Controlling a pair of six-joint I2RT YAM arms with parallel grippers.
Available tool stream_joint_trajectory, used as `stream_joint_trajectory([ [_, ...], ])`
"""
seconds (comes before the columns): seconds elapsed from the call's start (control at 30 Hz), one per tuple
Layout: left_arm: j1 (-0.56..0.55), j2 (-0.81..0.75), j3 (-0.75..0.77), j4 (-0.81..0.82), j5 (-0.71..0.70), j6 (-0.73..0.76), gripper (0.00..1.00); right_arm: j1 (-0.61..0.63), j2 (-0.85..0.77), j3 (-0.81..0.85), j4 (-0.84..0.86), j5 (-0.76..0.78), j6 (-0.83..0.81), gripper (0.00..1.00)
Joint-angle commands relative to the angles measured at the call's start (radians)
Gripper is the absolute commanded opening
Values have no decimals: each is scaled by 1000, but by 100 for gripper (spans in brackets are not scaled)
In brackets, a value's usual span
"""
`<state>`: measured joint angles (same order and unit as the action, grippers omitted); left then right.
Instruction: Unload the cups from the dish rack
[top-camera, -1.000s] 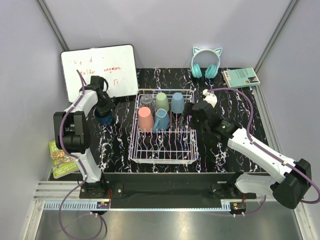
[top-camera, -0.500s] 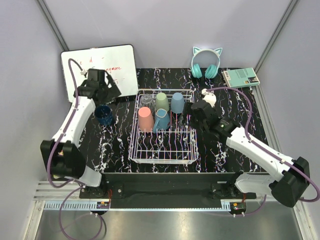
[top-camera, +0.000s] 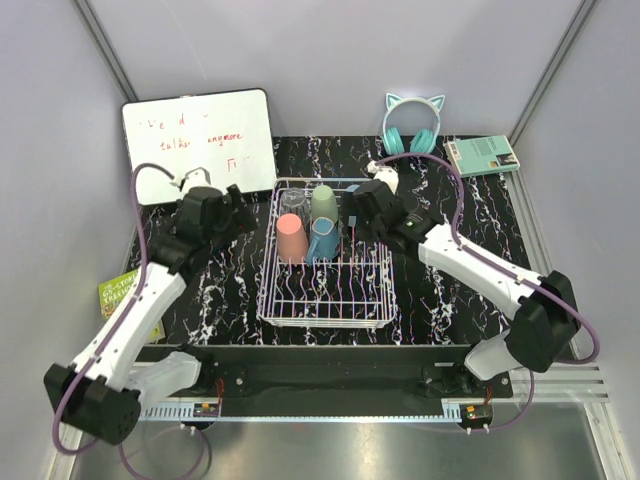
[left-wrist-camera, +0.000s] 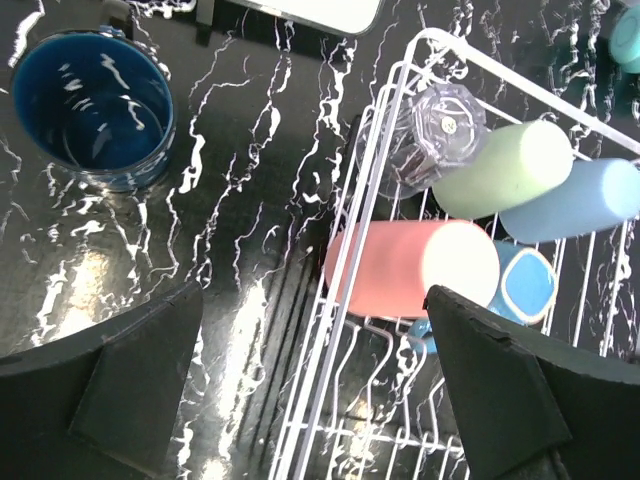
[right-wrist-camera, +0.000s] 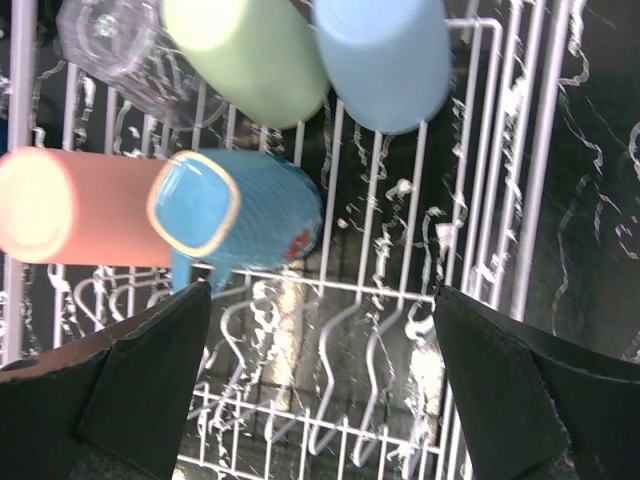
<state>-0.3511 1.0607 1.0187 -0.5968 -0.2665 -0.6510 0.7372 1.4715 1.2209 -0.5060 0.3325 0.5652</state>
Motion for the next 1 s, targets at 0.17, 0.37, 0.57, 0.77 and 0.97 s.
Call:
stream_joint_trajectory([
  [0.17,-15,-143,-83,69,-10,53,99,11,173,180,61,-84,-57,100],
  [0.37,-17,-193,-134,28,15,59,99,33,280,256,61,-92,-76,100],
  [0.57,-28,-200,-158,2,-10,73,99,57,342,310,61,-92,-93,100],
  [0.77,-37,-191,-175,3,-17,79,99,67,391,333,57,-78,-106,100],
  [0.97,-42,-180,-166,0,-16,82,99,67,467,347,14,-41,-119,100],
])
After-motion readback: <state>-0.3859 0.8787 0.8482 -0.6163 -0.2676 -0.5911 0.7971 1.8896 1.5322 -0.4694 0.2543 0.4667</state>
